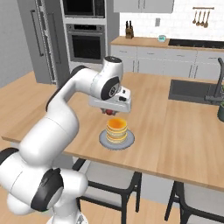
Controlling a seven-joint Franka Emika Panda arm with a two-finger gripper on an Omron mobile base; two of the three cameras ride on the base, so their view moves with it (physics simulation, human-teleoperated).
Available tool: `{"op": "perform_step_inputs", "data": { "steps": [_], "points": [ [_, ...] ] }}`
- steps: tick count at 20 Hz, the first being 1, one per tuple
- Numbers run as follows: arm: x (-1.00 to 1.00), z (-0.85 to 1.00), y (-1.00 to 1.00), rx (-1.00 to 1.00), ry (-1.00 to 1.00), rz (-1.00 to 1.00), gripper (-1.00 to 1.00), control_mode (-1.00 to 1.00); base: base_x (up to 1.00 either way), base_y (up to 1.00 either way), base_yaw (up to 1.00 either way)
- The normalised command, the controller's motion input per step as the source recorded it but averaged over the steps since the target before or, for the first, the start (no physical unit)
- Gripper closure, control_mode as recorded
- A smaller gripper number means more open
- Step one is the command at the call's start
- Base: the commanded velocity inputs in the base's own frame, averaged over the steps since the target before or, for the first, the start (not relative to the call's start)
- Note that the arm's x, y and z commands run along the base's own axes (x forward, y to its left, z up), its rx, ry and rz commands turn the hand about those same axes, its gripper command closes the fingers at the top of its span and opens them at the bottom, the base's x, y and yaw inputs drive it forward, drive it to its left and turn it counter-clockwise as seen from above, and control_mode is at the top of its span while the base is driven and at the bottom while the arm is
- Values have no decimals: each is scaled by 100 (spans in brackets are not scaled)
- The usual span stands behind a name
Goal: Take the strawberry from the fridge and place it on top of the pancake, located on the dining counter.
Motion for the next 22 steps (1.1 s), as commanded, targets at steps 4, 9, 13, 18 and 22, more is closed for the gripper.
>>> {"op": "perform_step_inputs", "data": {
  "steps": [4, 9, 13, 18, 22],
  "points": [
    [40, -24, 0, 0, 0, 0, 100, -100, 0, 0, 0],
    [26, -32, 0, 0, 0, 0, 100, -100, 0, 0, 0],
    [22, -37, -1, -1, -1, 0, 100, -100, 0, 0, 0],
    [9, -26, 0, -5, -2, 0, 100, -100, 0, 0, 0],
    [18, -23, 0, -5, 0, 0, 100, -100, 0, 0, 0]
  ]
}}
